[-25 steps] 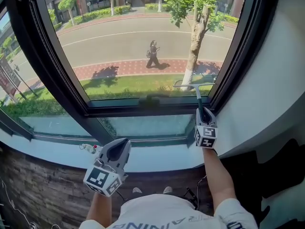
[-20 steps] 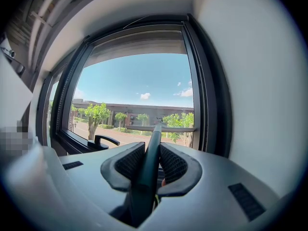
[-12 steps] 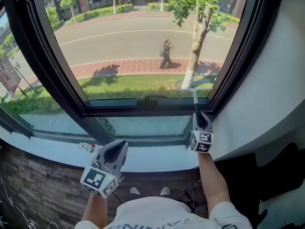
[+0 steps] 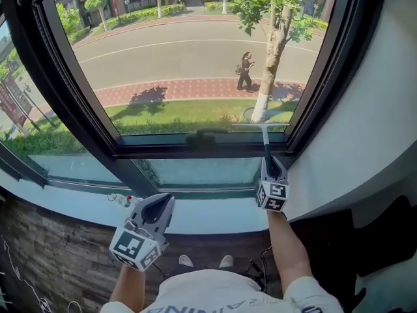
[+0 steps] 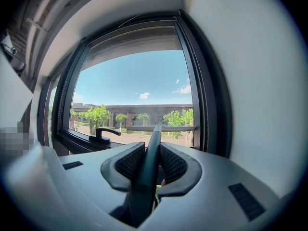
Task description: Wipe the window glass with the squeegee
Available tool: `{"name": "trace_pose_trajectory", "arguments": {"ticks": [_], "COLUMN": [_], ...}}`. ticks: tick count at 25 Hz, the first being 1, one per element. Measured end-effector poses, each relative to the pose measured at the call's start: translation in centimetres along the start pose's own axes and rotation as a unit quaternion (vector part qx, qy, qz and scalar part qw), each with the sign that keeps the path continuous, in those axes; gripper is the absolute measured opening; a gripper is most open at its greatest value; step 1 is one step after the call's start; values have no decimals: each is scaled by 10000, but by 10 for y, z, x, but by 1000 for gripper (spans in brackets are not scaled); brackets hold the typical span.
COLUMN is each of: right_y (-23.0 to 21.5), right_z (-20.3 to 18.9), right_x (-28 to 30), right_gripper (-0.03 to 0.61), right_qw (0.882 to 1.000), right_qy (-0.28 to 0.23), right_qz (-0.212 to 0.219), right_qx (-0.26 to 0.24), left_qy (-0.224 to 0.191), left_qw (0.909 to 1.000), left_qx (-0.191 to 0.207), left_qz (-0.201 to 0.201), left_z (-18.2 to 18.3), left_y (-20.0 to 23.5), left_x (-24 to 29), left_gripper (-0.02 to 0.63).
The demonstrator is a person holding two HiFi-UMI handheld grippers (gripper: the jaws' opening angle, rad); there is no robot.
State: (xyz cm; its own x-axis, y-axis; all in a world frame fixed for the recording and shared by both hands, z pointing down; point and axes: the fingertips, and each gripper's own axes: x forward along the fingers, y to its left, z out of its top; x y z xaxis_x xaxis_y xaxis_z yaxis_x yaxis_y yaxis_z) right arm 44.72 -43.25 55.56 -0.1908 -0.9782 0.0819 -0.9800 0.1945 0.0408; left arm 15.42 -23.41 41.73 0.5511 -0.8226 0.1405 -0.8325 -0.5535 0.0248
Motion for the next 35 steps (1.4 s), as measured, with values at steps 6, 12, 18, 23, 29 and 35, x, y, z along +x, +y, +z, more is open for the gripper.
{"name": "trace_pose_trajectory", "arguments": {"ticks": [6, 12, 18, 23, 29, 35], "right_y": [0, 0, 0, 5, 12, 30], "right_z": [-13, -24, -40, -21, -10, 55], "right_x": [-1, 1, 1, -21, -82, -144], "right_gripper": [100, 100, 100, 100, 100, 100], "right_qw": [9999, 9996, 9990, 9995, 9994, 9936], "right_qy": [98, 268, 454, 274, 12, -937], "right_qz": [33, 0, 28, 168, 341, 624], "right_qx": [-115, 19, 6, -61, 2, -67], "left_qy": [38, 14, 75, -8, 61, -126], "left_qw": [10000, 9999, 9997, 9997, 9995, 9989], "left_qx": [-19, 4, -9, -13, -68, -56], "left_qz": [84, 144, 244, 259, 305, 445], "left_z": [-1, -2, -6, 0, -13, -8], "left_y": [-2, -2, -2, -5, -13, -10], "left_x": [-3, -9, -16, -15, -9, -4], "left_gripper": [17, 17, 18, 17, 17, 17]}}
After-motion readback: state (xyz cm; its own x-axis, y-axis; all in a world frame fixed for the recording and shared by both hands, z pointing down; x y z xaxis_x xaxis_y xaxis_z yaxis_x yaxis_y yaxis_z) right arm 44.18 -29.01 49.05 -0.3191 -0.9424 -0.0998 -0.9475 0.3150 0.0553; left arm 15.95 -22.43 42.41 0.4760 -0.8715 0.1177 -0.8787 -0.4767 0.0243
